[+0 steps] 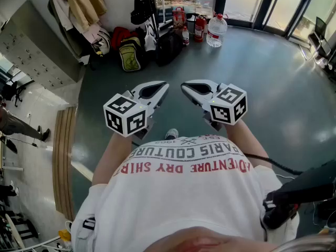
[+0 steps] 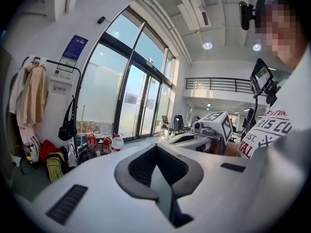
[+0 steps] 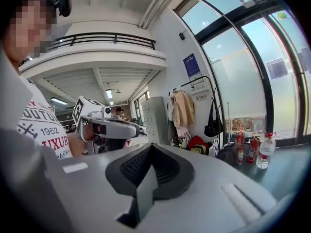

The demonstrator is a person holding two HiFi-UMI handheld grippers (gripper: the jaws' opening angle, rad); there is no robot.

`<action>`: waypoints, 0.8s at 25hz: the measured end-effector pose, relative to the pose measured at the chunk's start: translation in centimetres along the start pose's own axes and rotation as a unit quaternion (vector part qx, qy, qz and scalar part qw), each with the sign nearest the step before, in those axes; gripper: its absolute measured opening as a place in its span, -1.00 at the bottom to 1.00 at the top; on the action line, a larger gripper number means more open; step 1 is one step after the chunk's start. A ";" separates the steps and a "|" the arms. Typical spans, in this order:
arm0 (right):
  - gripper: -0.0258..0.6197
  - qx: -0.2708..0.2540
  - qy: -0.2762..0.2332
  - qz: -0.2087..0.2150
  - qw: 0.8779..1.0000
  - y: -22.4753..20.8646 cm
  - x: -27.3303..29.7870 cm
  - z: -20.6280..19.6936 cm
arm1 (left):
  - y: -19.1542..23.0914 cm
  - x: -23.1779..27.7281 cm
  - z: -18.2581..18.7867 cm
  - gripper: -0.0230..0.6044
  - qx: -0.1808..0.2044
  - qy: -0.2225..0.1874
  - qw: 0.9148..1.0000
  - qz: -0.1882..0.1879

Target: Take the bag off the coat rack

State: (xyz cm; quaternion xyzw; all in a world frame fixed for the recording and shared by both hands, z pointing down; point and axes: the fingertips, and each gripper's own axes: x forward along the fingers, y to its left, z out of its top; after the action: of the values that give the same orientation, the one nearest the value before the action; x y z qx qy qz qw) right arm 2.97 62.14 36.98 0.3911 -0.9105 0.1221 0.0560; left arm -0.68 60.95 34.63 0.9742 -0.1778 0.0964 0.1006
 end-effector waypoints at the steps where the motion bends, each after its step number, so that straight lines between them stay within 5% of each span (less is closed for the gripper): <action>1: -0.92 0.001 0.001 0.000 1.000 0.1 -0.1 -0.1 | -0.1 0.0 -0.1 -0.93 -0.001 0.000 1.000 0.000; 20: -0.92 0.026 0.001 -0.006 1.000 0.0 -2.2 -2.0 | -2.2 2.1 -2.0 -0.93 -0.012 0.022 1.000 -0.015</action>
State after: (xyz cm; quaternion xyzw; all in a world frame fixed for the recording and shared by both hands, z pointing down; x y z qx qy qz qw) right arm 4.49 64.16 38.50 0.3980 -0.9045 0.1457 0.0476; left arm 1.70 62.69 36.62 0.9731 -0.1626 0.1138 0.1173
